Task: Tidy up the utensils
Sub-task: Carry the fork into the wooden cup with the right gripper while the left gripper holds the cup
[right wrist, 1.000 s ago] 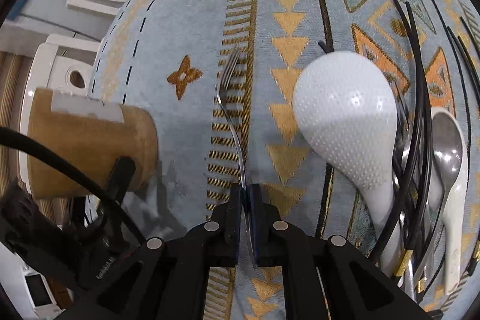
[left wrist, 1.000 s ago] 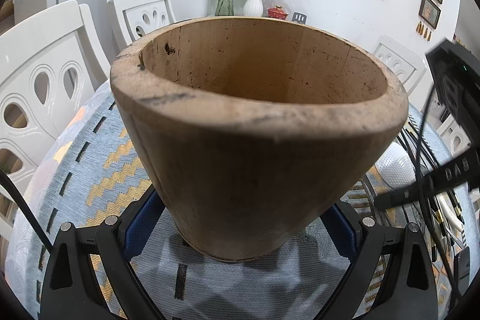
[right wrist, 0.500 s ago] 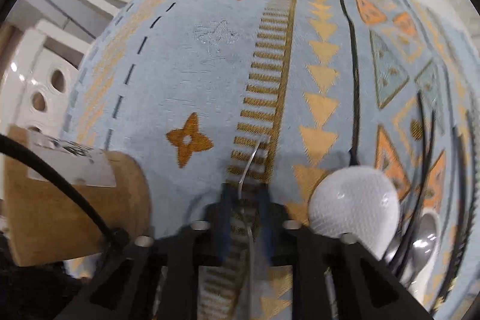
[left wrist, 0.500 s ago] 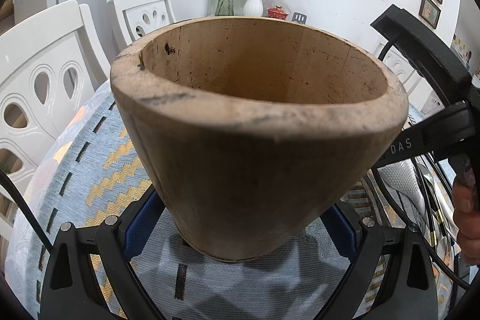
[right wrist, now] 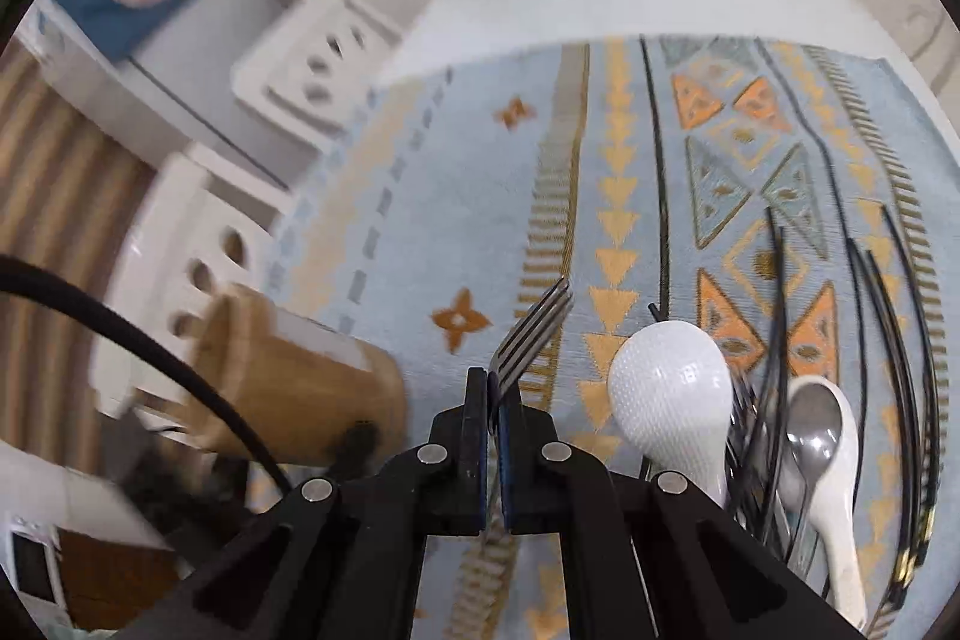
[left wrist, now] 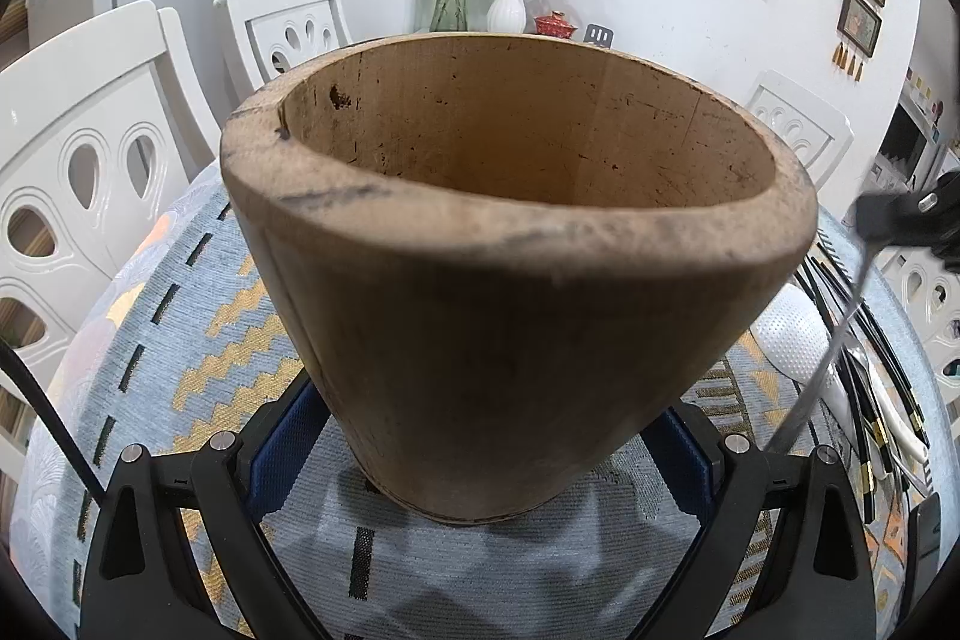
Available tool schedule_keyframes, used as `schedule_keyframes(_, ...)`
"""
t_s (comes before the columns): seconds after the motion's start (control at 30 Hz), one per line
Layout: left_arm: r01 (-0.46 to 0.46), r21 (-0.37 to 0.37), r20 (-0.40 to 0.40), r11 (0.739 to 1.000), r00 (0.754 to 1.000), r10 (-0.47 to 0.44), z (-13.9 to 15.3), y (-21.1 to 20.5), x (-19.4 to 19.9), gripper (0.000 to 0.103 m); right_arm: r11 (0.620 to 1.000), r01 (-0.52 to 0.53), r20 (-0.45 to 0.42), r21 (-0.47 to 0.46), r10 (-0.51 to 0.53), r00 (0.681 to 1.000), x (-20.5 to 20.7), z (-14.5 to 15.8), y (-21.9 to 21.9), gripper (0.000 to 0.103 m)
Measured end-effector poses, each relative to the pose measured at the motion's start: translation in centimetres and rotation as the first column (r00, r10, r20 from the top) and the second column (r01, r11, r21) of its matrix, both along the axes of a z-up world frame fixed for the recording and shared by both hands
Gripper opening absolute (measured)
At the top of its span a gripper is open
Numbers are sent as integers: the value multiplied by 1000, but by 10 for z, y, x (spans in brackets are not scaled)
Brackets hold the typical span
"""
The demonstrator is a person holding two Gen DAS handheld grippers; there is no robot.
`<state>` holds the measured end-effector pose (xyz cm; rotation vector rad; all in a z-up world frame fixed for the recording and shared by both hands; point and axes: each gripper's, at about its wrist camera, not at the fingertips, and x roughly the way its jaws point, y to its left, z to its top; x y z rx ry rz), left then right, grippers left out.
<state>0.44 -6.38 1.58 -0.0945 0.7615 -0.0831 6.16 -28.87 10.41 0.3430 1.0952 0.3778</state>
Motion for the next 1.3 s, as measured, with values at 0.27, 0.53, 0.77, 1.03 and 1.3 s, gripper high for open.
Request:
schedule_keyframes(0.27,0,0,0,1000,1000,0,0,0,0,97,975,130,80,182,-146,986,-5,52,-17,3)
schedule_keyframes(0.53,0,-1,0,1000,1000,0,0,0,0,97,954,81,194,290,-141,971,5,115,2,3)
schedule_keyframes(0.77,0,-1,0,1000,1000,0,1,0,0,97,986,-19,229,164,-19,973,12,115,62,3)
schedule_keyframes(1.03,0,-1,0,1000,1000,0,1,0,1,97,995,-85,206,45,74,976,14,90,98,3)
schedule_keyframes(1.3,0,-1,-1,1000,1000,0,1,0,1,97,990,-134,160,-42,139,977,15,72,118,3)
